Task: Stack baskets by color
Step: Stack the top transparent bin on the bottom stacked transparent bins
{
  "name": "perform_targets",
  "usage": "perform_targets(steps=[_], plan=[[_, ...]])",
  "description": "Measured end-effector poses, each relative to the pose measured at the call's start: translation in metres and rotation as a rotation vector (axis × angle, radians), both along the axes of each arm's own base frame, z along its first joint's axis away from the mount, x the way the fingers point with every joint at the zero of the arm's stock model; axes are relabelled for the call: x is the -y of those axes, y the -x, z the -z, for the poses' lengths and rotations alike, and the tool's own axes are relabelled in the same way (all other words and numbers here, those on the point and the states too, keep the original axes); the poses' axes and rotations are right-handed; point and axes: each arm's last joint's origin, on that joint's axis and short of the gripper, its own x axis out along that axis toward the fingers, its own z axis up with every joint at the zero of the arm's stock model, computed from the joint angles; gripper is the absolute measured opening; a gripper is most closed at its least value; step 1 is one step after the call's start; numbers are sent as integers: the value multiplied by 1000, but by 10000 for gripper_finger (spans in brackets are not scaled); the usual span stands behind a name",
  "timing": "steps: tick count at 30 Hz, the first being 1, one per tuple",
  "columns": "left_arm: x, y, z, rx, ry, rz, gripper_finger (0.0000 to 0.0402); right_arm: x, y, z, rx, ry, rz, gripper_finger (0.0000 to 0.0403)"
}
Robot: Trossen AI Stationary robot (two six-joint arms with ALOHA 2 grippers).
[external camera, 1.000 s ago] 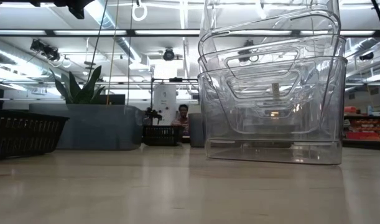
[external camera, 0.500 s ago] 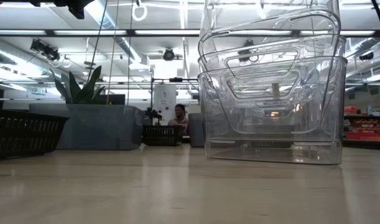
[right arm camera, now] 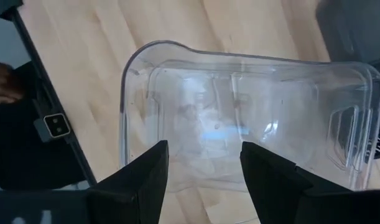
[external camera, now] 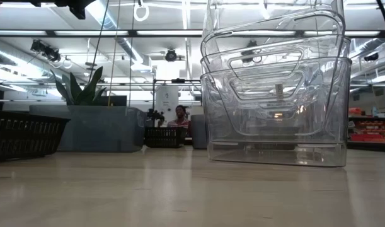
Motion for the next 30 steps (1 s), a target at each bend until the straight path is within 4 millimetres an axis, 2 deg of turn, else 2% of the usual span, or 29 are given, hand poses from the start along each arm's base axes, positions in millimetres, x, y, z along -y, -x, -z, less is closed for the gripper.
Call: perform_targets(steps=[5,14,22,30], plan=[[0,0,0,0,0,0,119,-4,1,0,-2,-8,12,206],[0,0,0,0,0,0,119,4,-6,5,-15,-19,73,229],[0,0,0,-1,0,0,119,-3,-14,16,-63,-52,81,259],[0,0,0,-1,0,0,119,-8,-13,16,-63,-46,91,263]])
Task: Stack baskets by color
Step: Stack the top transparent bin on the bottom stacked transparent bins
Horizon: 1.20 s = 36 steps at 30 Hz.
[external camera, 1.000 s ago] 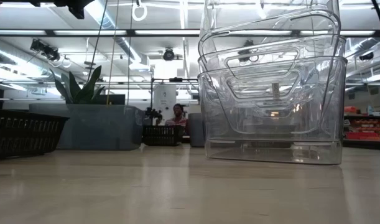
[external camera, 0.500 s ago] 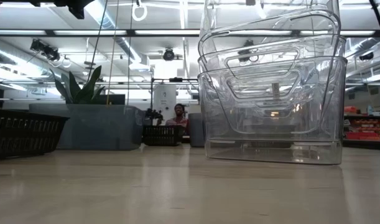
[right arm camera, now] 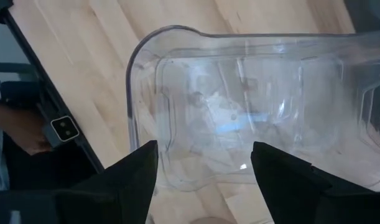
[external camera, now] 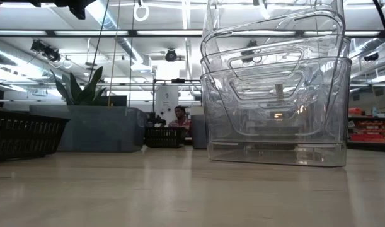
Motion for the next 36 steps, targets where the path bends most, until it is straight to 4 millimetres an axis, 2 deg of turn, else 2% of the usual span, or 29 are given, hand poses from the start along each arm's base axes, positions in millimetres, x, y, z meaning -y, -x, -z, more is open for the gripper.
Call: perform_targets(steps=[6,15,19,23,29,36], plan=[[0,0,0,0,0,0,119,-4,1,0,-5,-6,16,263],[0,0,0,-1,0,0,119,-6,8,-7,-10,-142,-65,254],[0,0,0,-1,0,0,119,-11,2,-11,70,-186,-123,248],[0,0,0,-1,0,0,119,-20,-2,-14,160,-165,-200,247],[0,0,0,0,0,0,119,-21,1,-9,114,-71,-172,247],[0,0,0,0,0,0,119,-30,6,-8,88,-62,-167,247]])
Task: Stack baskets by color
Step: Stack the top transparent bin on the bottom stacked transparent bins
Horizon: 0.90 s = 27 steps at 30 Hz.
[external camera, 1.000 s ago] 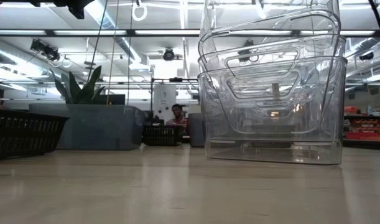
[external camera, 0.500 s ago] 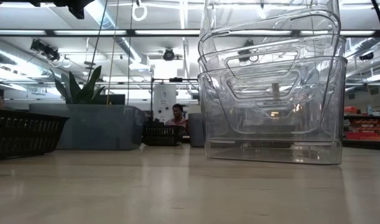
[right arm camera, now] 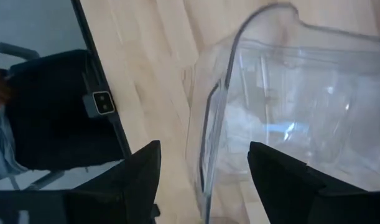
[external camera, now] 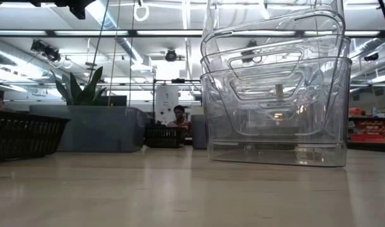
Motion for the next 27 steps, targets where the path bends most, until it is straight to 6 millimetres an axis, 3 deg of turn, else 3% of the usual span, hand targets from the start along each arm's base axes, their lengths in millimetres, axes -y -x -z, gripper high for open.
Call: perform_targets(steps=[12,27], plan=[[0,0,0,0,0,0,119,-2,9,2,-84,20,9,247],[0,0,0,0,0,0,119,-1,8,2,-61,77,16,247]])
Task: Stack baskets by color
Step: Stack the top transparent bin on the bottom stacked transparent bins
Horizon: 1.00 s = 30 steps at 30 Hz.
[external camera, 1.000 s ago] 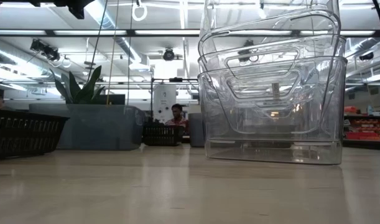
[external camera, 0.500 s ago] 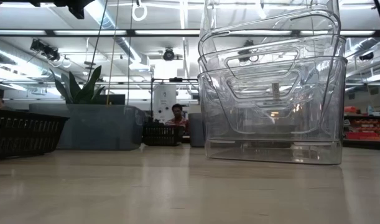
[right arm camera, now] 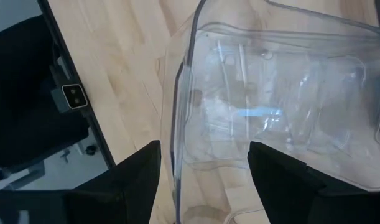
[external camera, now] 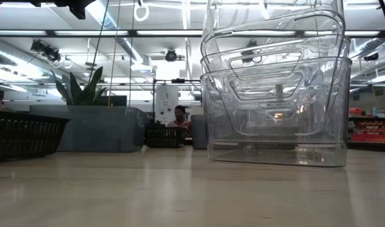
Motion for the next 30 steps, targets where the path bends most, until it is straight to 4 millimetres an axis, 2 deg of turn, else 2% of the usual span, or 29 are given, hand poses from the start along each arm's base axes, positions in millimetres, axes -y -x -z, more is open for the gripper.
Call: perform_targets(steps=[12,30], plan=[[0,0,0,0,0,0,119,1,-1,0,13,15,-5,247],[0,0,0,0,0,0,119,13,-12,-2,84,0,233,247]])
